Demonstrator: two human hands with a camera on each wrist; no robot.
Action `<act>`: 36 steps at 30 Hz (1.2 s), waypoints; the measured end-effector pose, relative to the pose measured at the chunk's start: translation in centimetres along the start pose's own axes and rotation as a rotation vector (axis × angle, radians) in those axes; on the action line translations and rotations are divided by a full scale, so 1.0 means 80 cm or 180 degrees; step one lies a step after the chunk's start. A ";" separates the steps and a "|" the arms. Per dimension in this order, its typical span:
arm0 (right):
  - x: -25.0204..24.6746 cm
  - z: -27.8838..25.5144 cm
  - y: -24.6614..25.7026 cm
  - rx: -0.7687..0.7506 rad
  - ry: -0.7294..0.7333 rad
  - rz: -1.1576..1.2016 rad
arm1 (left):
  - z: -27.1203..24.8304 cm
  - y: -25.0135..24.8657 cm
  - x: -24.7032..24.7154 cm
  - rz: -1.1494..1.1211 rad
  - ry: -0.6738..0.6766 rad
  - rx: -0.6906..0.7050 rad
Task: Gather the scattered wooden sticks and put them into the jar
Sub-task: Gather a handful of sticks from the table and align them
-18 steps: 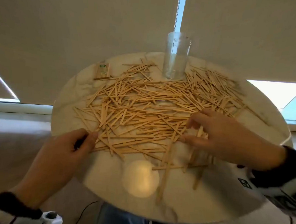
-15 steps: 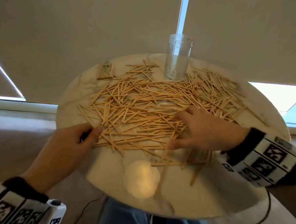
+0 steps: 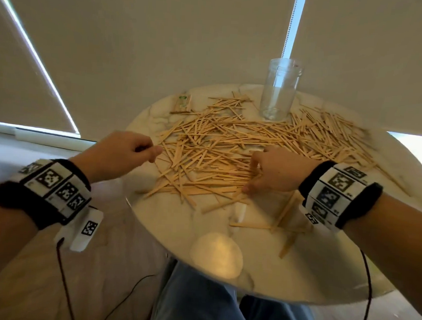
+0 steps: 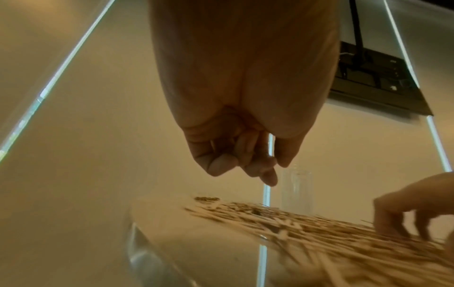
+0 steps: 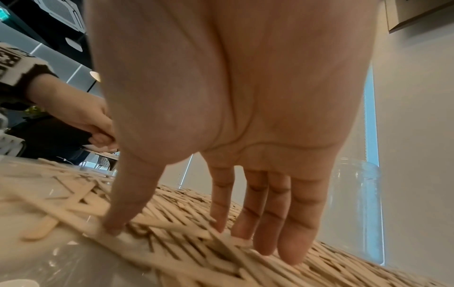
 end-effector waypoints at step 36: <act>-0.021 0.040 -0.012 -0.0233 -0.0145 -0.0091 | 0.181 -0.093 0.087 0.1554 0.1306 -0.0319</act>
Point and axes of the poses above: each hand's wrist, its own z-axis towards the middle knuckle, its own x-axis out of the palm, y = z × x, the point moved 9 cm from there along z, towards the middle knuckle, and after that the axes turned 11 degrees about z, right-handed, at the moved point
